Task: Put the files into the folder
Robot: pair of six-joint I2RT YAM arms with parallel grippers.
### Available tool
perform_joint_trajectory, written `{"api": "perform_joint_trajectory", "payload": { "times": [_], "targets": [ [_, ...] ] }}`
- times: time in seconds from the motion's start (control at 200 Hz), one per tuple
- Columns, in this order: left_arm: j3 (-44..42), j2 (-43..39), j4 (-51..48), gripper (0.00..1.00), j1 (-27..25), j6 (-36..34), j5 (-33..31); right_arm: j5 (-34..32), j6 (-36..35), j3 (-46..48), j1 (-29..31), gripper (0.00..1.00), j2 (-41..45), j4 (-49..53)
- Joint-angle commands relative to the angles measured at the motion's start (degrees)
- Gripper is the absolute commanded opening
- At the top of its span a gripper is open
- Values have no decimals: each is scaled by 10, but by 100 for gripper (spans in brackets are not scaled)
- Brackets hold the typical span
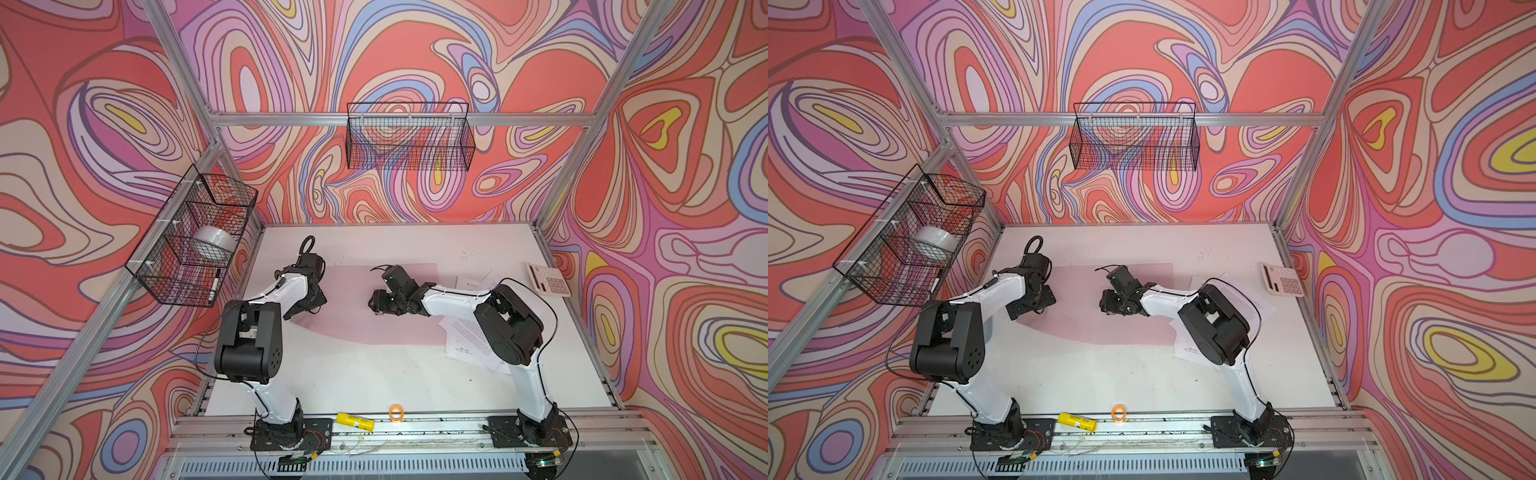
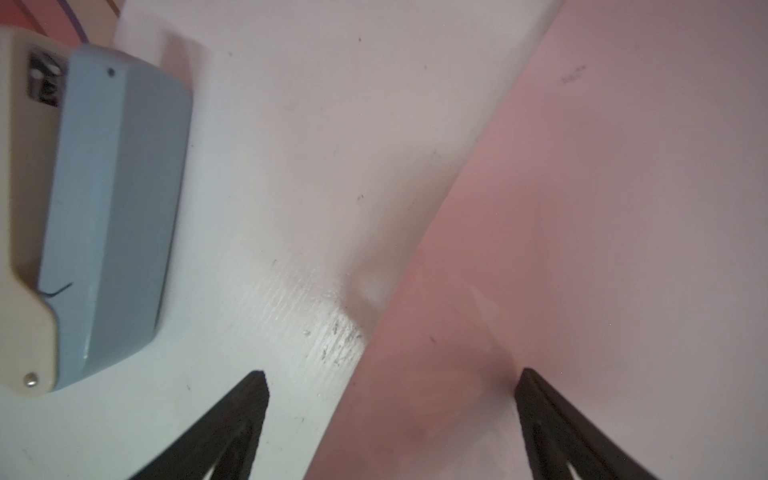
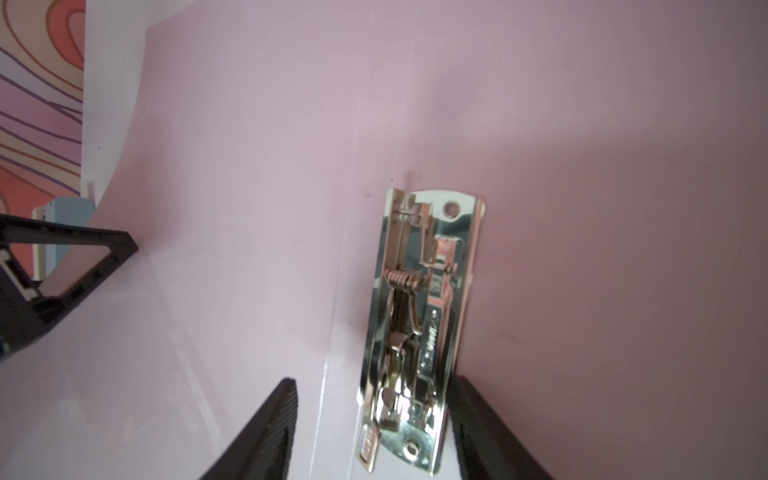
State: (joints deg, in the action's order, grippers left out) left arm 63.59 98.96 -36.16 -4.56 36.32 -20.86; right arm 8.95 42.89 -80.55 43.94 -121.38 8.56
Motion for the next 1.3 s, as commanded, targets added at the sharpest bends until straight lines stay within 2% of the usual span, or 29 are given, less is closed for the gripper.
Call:
{"api": "perform_joint_trajectory", "payload": {
  "times": [0.0, 0.165, 0.316, 0.461, 0.651, 0.802, 0.982, 1.292],
  "targets": [
    [18, -22, -61, 92, 1, 28, -58, 3, 0, 3, 2, 61, -34, 36],
    [5, -48, -57, 91, -4, 28, -74, 4, 0, 1, -2, 61, -39, 45],
    [-44, -113, 39, 88, -21, 4, 56, 27, 7, 14, -3, 61, -32, 11],
    [-75, -176, 118, 87, -87, -19, 83, 36, 2, 6, -3, 60, -28, 11],
    [-83, -152, 156, 85, -102, 0, 140, 57, -10, 5, -4, 60, -17, -7],
    [-104, -117, 207, 85, -105, 6, 170, 99, -39, 4, -15, 60, -4, -18],
    [-121, -103, 247, 84, -112, 19, 177, 108, -67, -2, -33, 60, 31, 4],
    [-126, -140, 230, 83, -140, 60, 132, 75, -65, 26, -48, 61, 102, 28]
  ]
}}
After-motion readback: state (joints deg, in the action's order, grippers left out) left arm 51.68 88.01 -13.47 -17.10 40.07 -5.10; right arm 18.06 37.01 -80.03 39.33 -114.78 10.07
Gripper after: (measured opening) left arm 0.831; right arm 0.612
